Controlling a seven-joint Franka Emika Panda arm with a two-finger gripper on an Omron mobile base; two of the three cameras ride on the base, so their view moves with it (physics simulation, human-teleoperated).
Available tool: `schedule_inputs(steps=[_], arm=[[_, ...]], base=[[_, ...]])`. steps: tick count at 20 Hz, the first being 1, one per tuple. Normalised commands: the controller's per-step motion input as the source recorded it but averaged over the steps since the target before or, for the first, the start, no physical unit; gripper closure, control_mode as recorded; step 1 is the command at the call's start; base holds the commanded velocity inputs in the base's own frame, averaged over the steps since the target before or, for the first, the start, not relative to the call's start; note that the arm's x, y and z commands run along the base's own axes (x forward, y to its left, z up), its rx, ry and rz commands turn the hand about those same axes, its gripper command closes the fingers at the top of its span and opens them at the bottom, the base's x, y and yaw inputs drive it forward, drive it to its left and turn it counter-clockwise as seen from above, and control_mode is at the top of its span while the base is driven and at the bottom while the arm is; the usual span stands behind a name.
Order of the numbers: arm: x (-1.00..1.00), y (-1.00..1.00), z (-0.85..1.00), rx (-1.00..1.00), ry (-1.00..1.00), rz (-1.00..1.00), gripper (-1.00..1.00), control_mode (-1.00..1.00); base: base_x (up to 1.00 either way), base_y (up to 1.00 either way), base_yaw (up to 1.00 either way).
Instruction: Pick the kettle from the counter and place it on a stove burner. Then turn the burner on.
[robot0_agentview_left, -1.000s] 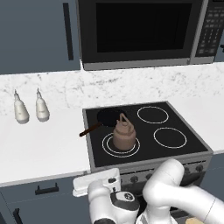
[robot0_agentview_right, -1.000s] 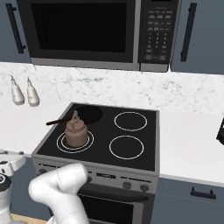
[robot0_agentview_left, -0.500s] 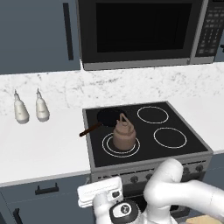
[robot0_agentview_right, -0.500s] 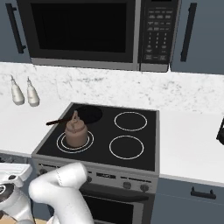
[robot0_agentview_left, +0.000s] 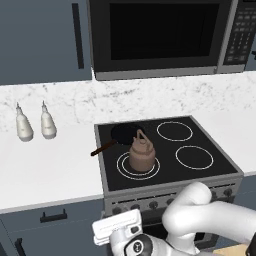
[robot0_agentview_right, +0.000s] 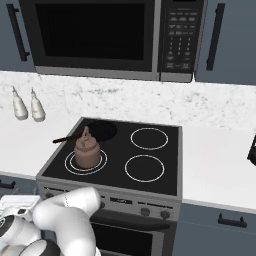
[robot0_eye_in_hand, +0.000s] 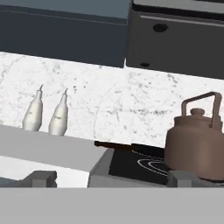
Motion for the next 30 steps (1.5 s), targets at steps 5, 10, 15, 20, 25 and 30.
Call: schedule_inputs(steps=[5,10,15,20,25,30], arm=[[0.00,0.00,-0.43,0.10,0.11,0.00,-1.00,-1.00],[0.00,-0.13,-0.33,0.08,0.05,-0.01,-1.00,-1.00],[0.00,-0.41,-0.32,0.14,0.02,0.00,-1.00,-1.00],[0.01,-0.56,-0.13,0.21,0.02,0.00,-1.00,-1.00],[0.10,-0.44,0.00,0.21,0.09,0.00,-1.00,-1.00],[0.33,-0.01,0.00,0.01,0.05,0.00,-1.00,-1.00]], base=[[0.00,0.00,0.00],[0.00,0.00,0.00],[0.00,0.00,0.00],[0.00,0.00,0.00],[0.00,0.00,0.00],[0.00,0.00,0.00]])
